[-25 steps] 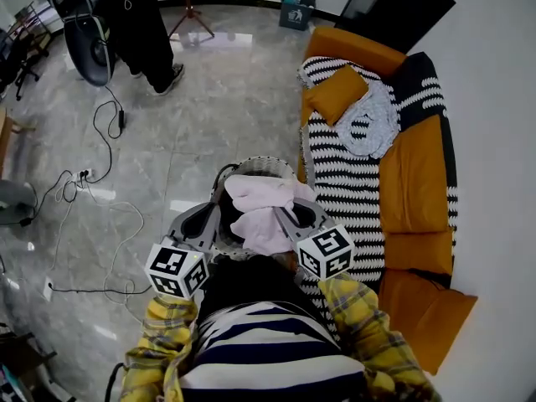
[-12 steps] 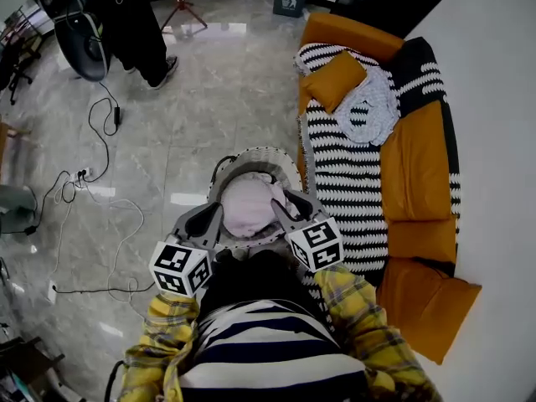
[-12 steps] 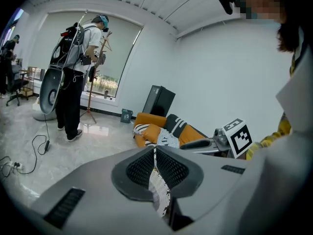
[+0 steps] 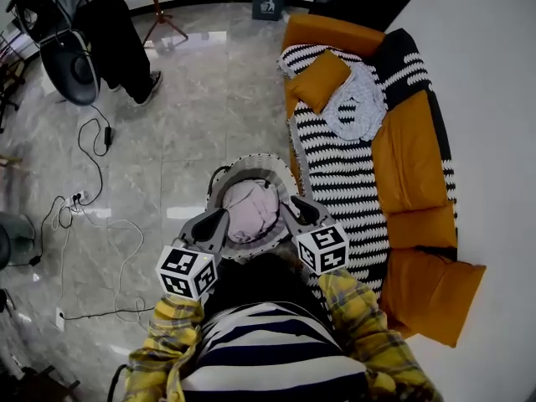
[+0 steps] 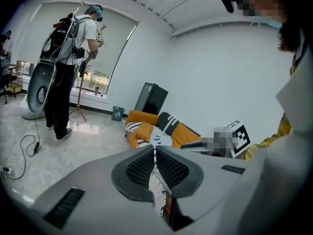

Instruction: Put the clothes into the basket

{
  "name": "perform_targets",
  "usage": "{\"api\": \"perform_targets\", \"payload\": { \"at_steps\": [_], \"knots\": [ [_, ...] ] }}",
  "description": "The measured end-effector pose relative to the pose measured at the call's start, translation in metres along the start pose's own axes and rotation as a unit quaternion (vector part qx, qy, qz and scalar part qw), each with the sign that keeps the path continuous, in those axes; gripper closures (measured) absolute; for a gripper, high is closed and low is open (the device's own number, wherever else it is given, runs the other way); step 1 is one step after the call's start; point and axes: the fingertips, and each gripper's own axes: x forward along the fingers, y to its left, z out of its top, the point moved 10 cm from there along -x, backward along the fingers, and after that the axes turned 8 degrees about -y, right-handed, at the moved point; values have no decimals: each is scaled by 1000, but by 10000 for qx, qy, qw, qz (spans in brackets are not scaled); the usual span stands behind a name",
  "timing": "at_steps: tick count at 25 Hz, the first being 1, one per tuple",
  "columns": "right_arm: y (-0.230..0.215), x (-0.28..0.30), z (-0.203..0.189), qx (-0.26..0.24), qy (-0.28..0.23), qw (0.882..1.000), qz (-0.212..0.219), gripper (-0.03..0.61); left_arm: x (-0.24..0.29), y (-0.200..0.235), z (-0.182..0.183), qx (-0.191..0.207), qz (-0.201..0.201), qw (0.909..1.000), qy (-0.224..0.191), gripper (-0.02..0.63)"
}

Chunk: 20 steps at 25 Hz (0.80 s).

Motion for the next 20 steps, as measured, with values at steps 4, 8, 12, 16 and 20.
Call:
{"api": "perform_targets", "payload": {
  "at_steps": [4, 8, 12, 16, 20],
  "knots": [
    [-10, 0, -1, 232, -148, 9991, -318, 451, 22, 4, 1, 26, -274, 9996, 109, 588],
    [-37, -6, 2, 358, -188, 9972, -633, 451, 56, 0, 4, -110, -498, 9985, 220, 588],
    [-80, -6, 3, 569, -252, 9944, -858, 450, 102, -12, 12, -8, -621, 9975, 348, 588],
    [-135, -3, 1, 659, -313, 9921, -1016, 450, 154, -27, 9, -44, -629, 9974, 341, 588],
    [-186, -1, 0, 809, -351, 9891, -1177, 450, 208, -43, 8, -44, -677, 9964, 514, 588]
  ]
}}
